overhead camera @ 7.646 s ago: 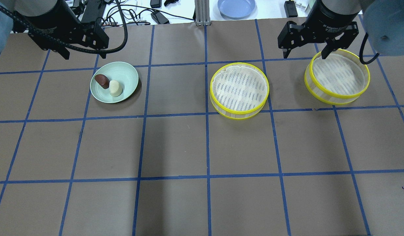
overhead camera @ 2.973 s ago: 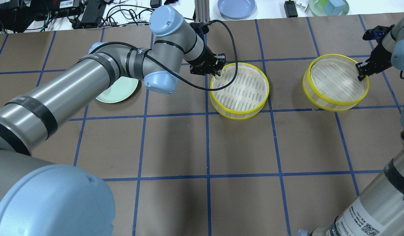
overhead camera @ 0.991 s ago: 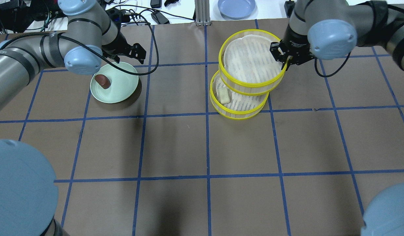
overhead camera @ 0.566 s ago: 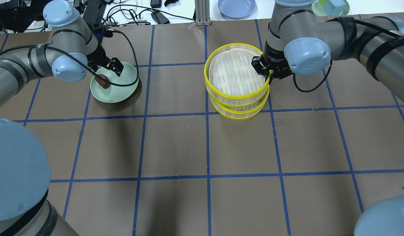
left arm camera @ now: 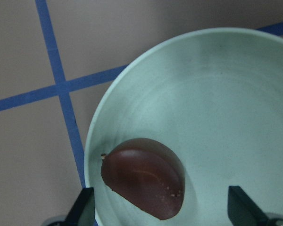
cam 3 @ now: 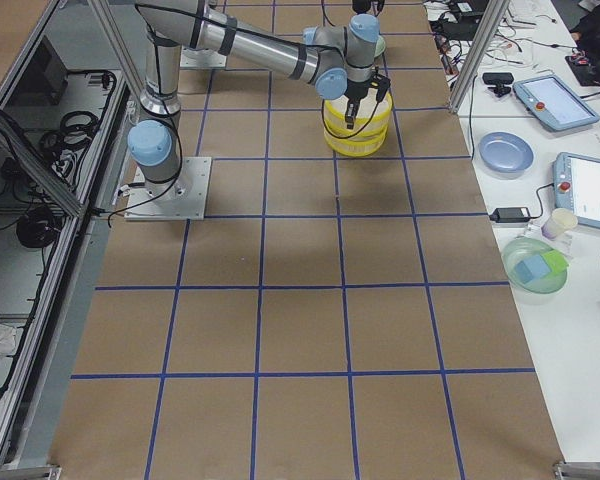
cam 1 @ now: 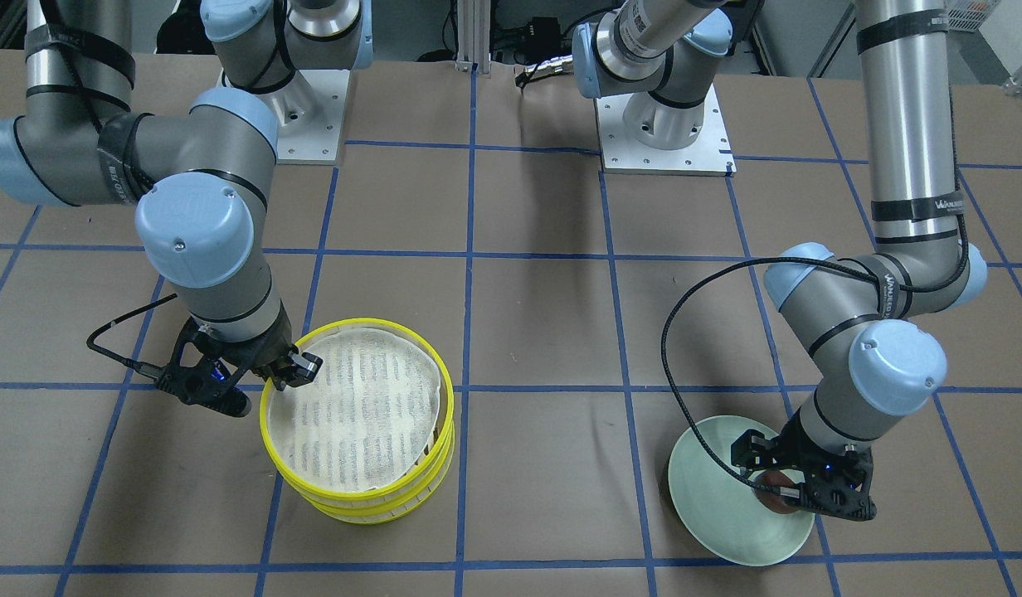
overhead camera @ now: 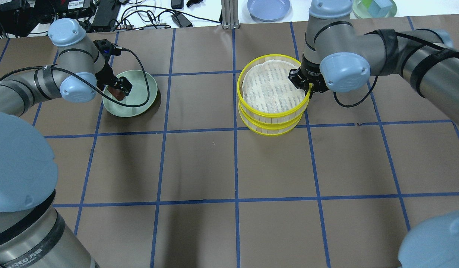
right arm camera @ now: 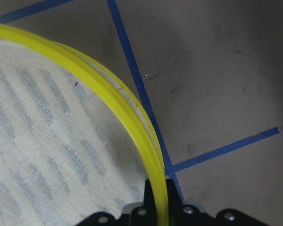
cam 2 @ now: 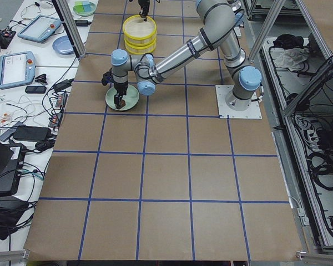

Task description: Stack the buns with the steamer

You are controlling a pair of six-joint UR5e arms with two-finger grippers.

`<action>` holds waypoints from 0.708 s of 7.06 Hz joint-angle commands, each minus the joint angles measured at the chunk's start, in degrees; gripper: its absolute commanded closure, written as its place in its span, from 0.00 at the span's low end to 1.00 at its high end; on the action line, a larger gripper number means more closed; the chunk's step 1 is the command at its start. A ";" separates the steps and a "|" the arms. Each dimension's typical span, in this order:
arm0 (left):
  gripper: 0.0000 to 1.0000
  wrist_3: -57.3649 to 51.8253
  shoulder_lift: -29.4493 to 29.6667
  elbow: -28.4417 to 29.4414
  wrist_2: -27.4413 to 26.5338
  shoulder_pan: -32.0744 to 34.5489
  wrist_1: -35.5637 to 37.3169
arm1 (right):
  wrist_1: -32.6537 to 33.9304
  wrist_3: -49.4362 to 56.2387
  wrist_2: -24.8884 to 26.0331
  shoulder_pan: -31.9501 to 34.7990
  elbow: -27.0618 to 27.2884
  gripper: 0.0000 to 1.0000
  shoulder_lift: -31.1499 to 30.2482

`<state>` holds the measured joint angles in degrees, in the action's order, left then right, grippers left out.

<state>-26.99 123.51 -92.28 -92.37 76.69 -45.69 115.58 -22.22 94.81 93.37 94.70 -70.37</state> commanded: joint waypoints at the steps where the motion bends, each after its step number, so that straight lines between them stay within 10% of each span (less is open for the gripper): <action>1: 0.12 -0.34 1.03 0.17 0.79 -0.14 0.42 | 1.13 0.08 -0.24 -0.03 0.05 1.00 0.23; 4: 1.00 -0.26 1.56 0.26 0.79 -0.14 0.42 | 2.37 0.16 -0.15 -0.03 0.05 1.00 1.90; 5: 1.00 -0.26 1.65 0.78 0.88 -0.22 0.42 | 2.28 0.42 -1.02 -0.03 0.05 1.00 1.99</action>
<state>-27.29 125.06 -91.87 -91.56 76.52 -45.27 117.91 -22.04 94.40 93.34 94.75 -68.50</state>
